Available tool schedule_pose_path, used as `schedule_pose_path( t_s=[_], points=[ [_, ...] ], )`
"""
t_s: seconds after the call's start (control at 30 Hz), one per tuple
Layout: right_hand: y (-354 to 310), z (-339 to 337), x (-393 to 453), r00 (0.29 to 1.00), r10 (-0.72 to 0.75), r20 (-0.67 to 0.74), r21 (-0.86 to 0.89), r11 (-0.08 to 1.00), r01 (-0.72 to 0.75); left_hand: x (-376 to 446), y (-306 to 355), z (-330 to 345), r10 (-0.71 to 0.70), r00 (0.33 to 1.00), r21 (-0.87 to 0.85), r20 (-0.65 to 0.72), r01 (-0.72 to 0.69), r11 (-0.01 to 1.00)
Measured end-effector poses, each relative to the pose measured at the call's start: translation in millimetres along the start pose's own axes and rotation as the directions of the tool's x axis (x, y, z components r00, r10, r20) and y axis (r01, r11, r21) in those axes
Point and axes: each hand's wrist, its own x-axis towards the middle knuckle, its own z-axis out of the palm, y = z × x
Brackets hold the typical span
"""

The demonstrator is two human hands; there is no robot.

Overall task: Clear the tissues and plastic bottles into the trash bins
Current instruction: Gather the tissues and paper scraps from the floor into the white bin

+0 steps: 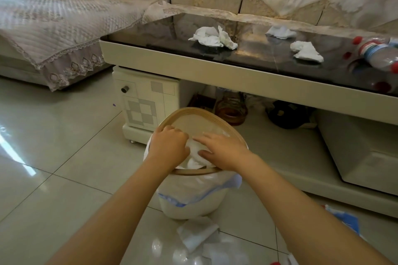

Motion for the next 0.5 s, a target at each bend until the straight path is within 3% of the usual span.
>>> schedule_pose_path(
  t_s=[0.13,0.3,0.37,0.5],
  points=[
    [-2,0,-14,0.982,0.031,-0.187,-0.087,0.995,-0.048,-9,13,-9,0.045,0.997,-0.050,-0.063,-0.048,0.998],
    [1,10,-69,0.889,0.036,-0.457,-0.078,0.994,-0.081,-36,40,-18,0.132,0.954,-0.150,-0.269,-0.177,0.973],
    [7,17,-99,0.866,0.061,-0.496,-0.054,0.993,-0.100,-49,58,-19,0.202,0.923,-0.177,-0.327,-0.270,0.946],
    [21,43,-159,0.861,0.152,-0.485,-0.035,0.981,-0.192,-74,102,-18,0.339,0.905,-0.208,-0.259,-0.395,0.895]
  ],
)
